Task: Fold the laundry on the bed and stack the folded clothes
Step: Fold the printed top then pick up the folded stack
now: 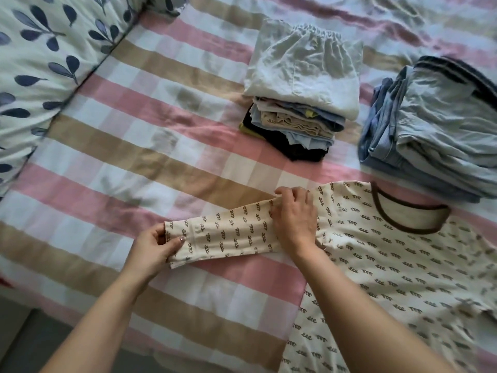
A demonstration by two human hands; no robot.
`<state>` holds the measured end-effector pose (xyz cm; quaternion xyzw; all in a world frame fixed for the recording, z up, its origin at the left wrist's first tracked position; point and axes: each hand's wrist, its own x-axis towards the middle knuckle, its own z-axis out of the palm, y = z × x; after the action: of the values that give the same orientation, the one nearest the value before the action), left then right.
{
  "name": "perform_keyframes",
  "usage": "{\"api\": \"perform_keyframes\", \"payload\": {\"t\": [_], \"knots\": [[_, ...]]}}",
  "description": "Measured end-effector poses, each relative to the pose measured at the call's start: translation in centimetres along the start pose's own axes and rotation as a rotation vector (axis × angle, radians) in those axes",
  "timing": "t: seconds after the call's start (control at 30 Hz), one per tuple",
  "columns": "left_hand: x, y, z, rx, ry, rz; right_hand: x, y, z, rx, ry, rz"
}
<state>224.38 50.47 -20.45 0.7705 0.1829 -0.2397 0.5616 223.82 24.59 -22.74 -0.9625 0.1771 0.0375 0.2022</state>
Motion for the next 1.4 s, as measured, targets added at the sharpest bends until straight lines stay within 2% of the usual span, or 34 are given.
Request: {"api": "perform_keyframes", "payload": {"t": [0.07, 0.2, 0.27, 0.3, 0.4, 0.47, 0.53, 0.63, 0.67, 0.73, 0.83, 0.93, 1.0, 1.1, 1.17, 1.27, 1.33, 1.4], "knots": [[0.0, -0.6, 0.8, 0.059, 0.071, 0.018, -1.5, 0.0, 0.7, 0.003, 0.04, 0.057], [-1.1, 0.0, 2.0, 0.03, 0.176, 0.087, -3.0, 0.3, 1.0, -0.04, -0.168, 0.031], [-2.5, 1.8, 3.2, -0.13, 0.189, 0.128, -3.8, -0.6, -0.2, 0.093, -0.178, 0.01], [-3.4, 3.0, 4.2, -0.214, 0.169, 0.162, -4.6, -1.2, -1.2, 0.255, -0.141, 0.0], [-6.9, 7.0, 8.5, -0.292, 0.012, 0.313, -7.3, -3.0, -5.1, 0.99, -0.154, 0.086], [-9.0, 9.2, 12.1, -0.229, -0.149, 0.425, -8.6, -2.7, -7.7, 1.31, -0.181, 0.149], [-10.2, 10.7, 15.5, -0.187, -0.366, 0.472, -9.1, -0.8, -10.2, 1.4, -0.125, 0.211], [-11.2, 12.2, 19.4, -0.128, -0.692, 0.463, -9.2, 4.0, -13.4, 1.435, 0.081, 0.422], [-11.3, 12.5, 20.4, -0.09, -0.727, 0.479, -9.2, 6.1, -14.0, 1.412, 0.144, 0.514], [-11.1, 12.8, 22.2, -0.011, -0.688, 0.547, -9.3, 10.4, -15.1, 1.362, 0.247, 0.668], [-9.0, 12.3, 24.5, 0.125, -0.441, 0.678, -9.2, 16.3, -15.8, 1.323, 0.362, 0.778], [-6.0, 10.8, 26.5, 0.402, -0.221, 0.752, -9.2, 20.8, -15.0, 1.195, 0.391, 0.845], [-4.2, 9.2, 28.1, 0.654, -0.221, 0.785, -9.1, 23.1, -14.0, 1.035, 0.35, 0.861], [-2.2, 6.8, 30.1, 1.105, -0.319, 0.757, -8.8, 25.6, -12.0, 0.845, 0.288, 0.808], [-1.5, 5.8, 30.8, 1.295, -0.322, 0.72, -8.6, 26.8, -11.1, 0.763, 0.304, 0.754], [-1.5, 5.3, 31.0, 1.353, -0.266, 0.702, -8.4, 27.3, -10.7, 0.655, 0.344, 0.727], [-2.0, 5.1, 31.2, 1.299, -0.241, 0.741, -8.6, 27.1, -11.0, 0.35, 0.425, 0.638], [-2.4, 5.0, 31.5, 1.291, -0.28, 0.75, -9.0, 26.4, -10.5, 0.067, 0.469, 0.424]]}}
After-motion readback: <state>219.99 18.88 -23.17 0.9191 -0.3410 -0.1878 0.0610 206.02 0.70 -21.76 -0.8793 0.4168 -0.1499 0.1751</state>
